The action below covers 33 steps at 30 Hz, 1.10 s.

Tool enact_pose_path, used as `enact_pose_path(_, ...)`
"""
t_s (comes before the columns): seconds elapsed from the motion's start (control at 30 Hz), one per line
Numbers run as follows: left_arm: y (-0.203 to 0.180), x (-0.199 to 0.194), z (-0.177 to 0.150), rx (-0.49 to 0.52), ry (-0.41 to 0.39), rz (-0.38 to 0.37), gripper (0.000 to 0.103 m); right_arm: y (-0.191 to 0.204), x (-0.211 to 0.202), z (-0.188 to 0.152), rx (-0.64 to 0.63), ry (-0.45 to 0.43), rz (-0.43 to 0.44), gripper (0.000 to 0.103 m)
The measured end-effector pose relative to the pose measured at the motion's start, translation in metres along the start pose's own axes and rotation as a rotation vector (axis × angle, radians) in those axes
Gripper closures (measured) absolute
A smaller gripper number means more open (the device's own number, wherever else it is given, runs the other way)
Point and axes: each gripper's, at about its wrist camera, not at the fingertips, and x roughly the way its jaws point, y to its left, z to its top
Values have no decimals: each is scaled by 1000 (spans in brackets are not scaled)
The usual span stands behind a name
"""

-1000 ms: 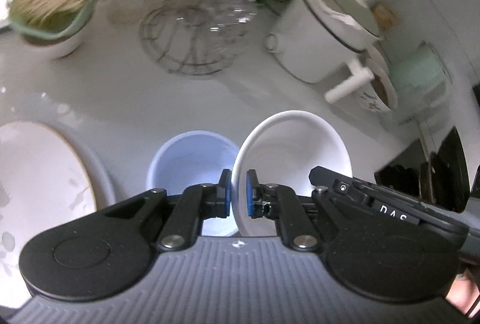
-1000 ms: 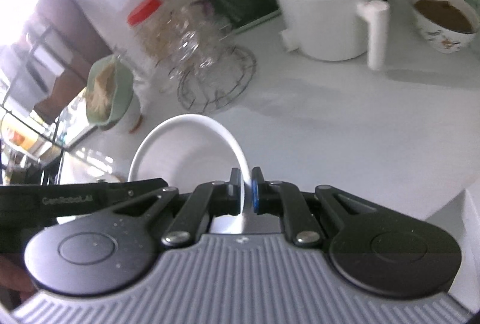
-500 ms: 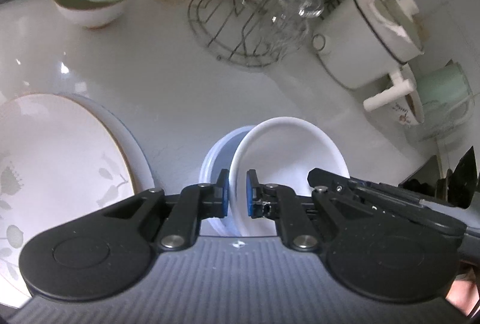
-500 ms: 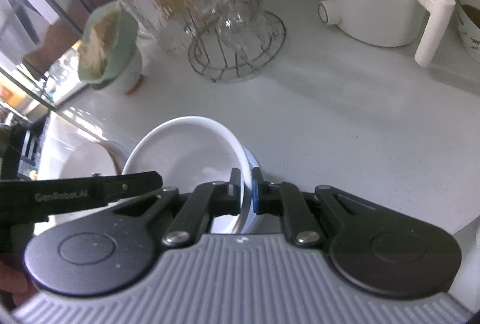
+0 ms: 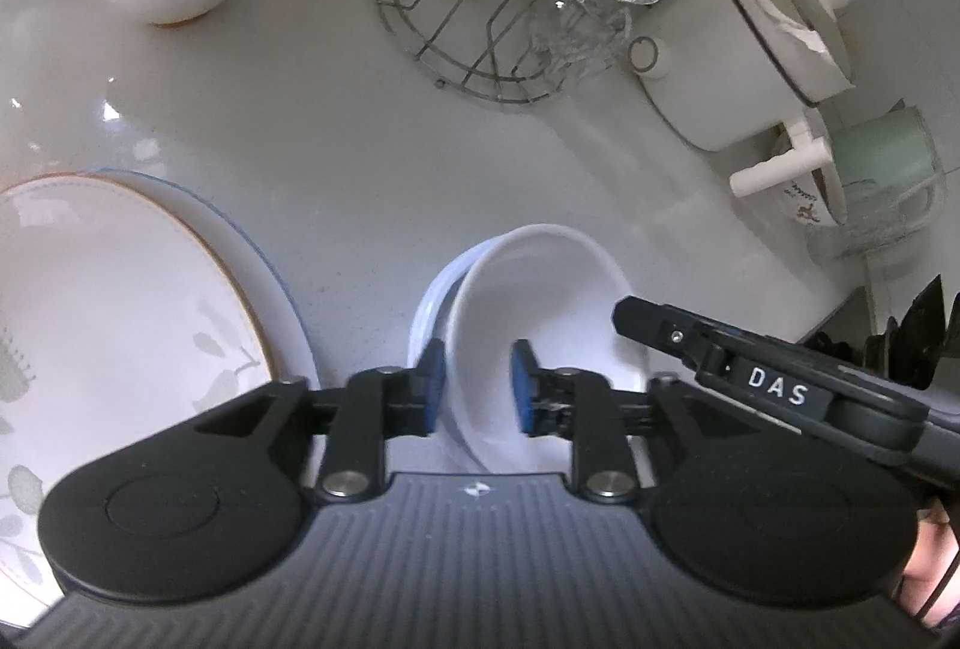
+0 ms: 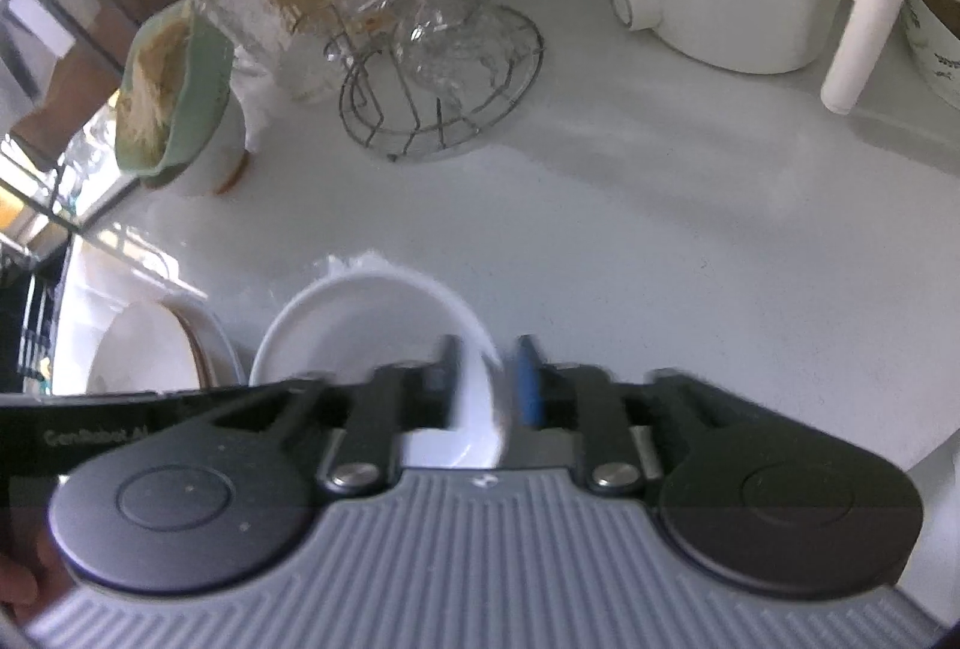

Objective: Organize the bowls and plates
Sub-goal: 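Lower the white bowl into the blue bowls and open both grippers, then close both grippers on the rim of the nested bowl stack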

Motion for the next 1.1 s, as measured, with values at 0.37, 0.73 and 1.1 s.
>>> enact_pose_path(0.37,0,-6,1,4,-17,24,40,-27,10,-16,179,42,107,56)
enact_pose_path(0.73,1,-13,4,33,-26,70,32,-5,35,-31,201,121,208,74)
enact_pose_path(1.1,-9,3,-5,105,37,75,32,-20,33,-30,243,128,150,88)
